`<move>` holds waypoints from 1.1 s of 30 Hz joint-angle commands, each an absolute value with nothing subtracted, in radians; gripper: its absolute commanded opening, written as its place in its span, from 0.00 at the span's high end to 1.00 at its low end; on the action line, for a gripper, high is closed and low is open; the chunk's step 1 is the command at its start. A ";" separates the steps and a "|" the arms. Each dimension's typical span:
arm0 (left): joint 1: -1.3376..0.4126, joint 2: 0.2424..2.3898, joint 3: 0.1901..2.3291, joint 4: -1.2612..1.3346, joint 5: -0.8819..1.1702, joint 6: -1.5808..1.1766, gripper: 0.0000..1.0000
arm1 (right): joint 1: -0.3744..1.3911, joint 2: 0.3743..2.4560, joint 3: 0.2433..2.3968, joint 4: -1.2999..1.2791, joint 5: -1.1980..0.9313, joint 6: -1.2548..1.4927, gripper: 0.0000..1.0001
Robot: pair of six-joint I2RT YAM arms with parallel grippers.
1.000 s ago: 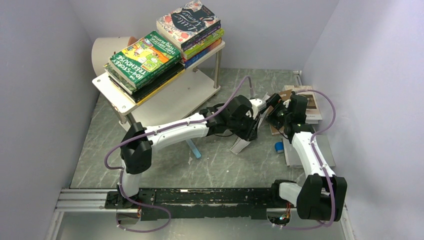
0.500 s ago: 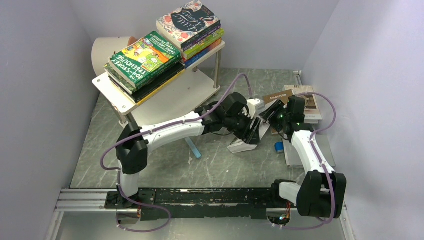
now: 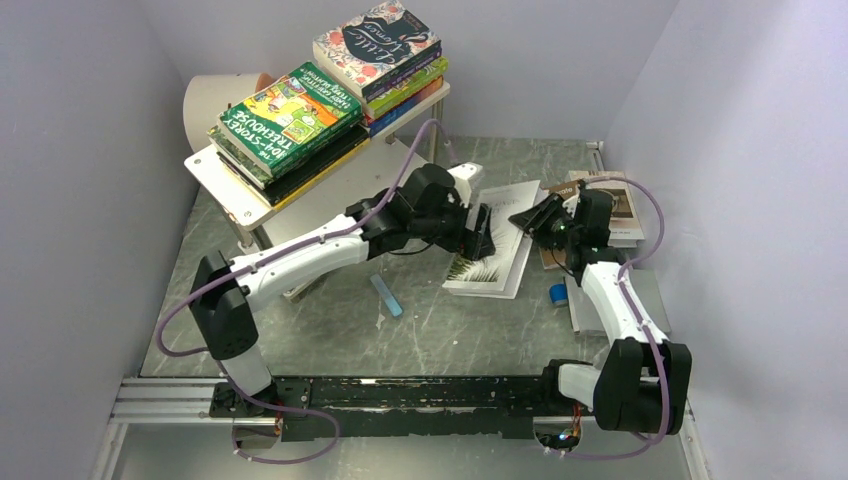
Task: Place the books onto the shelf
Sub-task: Pick up the book from the center of the board.
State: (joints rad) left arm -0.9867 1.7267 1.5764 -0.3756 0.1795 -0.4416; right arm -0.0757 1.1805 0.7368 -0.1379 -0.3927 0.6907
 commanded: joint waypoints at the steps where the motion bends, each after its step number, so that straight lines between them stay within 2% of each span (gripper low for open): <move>1: -0.961 1.662 1.497 -0.403 0.004 -0.513 0.09 | -0.081 1.190 0.727 0.106 -0.631 0.719 0.61; 5: -0.944 1.591 1.467 -0.424 -0.037 -0.534 0.09 | -0.081 1.206 0.705 0.321 -0.824 0.789 0.61; 10: -0.941 1.501 1.541 -0.503 -0.061 -0.449 0.08 | -0.067 1.255 0.652 0.654 -1.020 0.999 0.61; 18: -0.873 1.476 1.719 -0.683 -0.112 -0.312 0.06 | 0.037 1.318 0.681 0.828 -1.091 1.134 0.61; 22: -0.815 1.486 1.814 -0.758 -0.031 -0.232 0.05 | 0.071 1.346 0.699 0.958 -1.156 1.247 0.61; 26: -0.783 1.484 1.841 -0.796 0.059 -0.170 0.05 | 0.106 1.394 0.677 1.246 -1.205 1.461 0.62; 31: -0.766 1.427 1.780 -0.772 0.123 -0.211 0.04 | 0.110 1.518 0.662 1.803 -1.187 1.857 0.64; 33: -0.761 1.399 1.756 -0.767 0.063 -0.274 0.04 | 0.112 1.539 0.673 1.818 -1.183 1.915 0.69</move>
State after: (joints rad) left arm -0.7731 1.4612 1.7885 -0.7513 0.0597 -0.2173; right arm 0.1085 1.4879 0.6651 1.3964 -1.1835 1.6161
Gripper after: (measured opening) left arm 0.960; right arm 0.407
